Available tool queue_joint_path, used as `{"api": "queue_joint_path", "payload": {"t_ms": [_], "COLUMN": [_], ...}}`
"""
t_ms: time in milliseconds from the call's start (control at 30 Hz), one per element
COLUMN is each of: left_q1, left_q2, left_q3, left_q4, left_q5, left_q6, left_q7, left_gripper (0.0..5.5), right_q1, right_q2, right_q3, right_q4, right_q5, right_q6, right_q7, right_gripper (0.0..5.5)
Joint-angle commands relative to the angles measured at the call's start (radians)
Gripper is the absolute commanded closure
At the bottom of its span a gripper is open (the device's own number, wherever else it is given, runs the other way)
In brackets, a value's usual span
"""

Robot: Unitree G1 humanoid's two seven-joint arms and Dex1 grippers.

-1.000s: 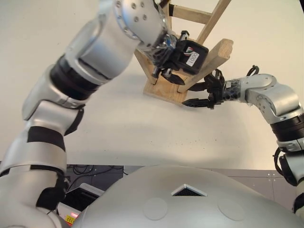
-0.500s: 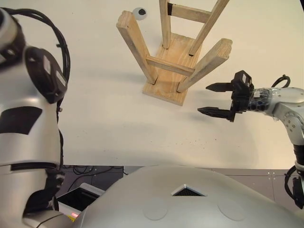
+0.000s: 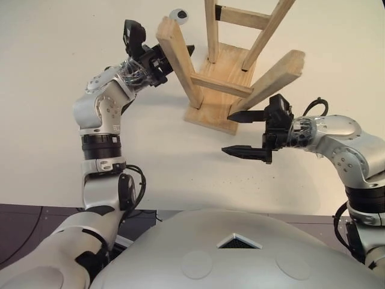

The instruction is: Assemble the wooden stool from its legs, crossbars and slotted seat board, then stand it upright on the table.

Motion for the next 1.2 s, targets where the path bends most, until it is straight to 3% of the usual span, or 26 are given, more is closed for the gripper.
{"api": "queue_joint_path", "payload": {"t_ms": [33, 133, 233, 367, 433, 500, 633, 833, 1000, 1200], "left_q1": [0.164, 0.248, 0.262, 0.329, 0.346, 0.333, 0.254, 0.05, 0.008, 0.071], "left_q2": [0.101, 0.195, 0.235, 0.334, 0.395, 0.445, 0.407, 0.227, 0.151, 0.156], "left_q3": [-0.139, -0.215, -0.256, -0.215, -0.177, -0.193, -0.225, -0.245, -0.253, -0.274], "left_q4": [-0.364, -0.513, -0.49, -0.494, -0.416, -0.277, 0.043, 0.463, 0.571, 0.462], "left_q5": [-0.261, -0.337, -0.252, -0.214, -0.141, 0.025, 0.218, 0.309, 0.296, 0.26], "left_q6": [0.251, 0.326, 0.261, 0.2, 0.115, -0.113, -0.519, -0.885, -0.979, -0.923], "left_q7": [-0.162, -0.2, -0.147, -0.139, -0.125, -0.131, -0.132, -0.086, -0.141, -0.242], "left_gripper": [2.72, 2.72, 2.72, 2.72, 2.72, 2.72, 2.72, 2.72, 2.72, 2.72], "right_q1": [-0.069, -0.169, -0.17, -0.134, -0.114, -0.095, -0.06, -0.133, -0.188, -0.192], "right_q2": [-0.086, -0.098, -0.112, -0.116, -0.09, -0.042, 0.033, 0.105, 0.126, 0.111], "right_q3": [0.02, -0.024, -0.024, -0.052, -0.085, -0.107, -0.075, -0.039, -0.021, -0.04], "right_q4": [0.158, 0.339, 0.382, 0.378, 0.374, 0.378, 0.371, 0.429, 0.477, 0.479], "right_q5": [-0.213, -0.307, -0.348, -0.341, -0.301, -0.255, -0.247, -0.274, -0.29, -0.27], "right_q6": [-0.177, -0.296, -0.362, -0.376, -0.352, -0.321, -0.328, -0.331, -0.338, -0.316], "right_q7": [0.004, -0.01, 0.03, 0.071, 0.081, 0.068, 0.045, 0.046, 0.066, 0.095], "right_gripper": [0.47, 0.47, 0.47, 0.47, 0.47, 0.47, 0.47, 0.47, 0.47, 0.47]}}
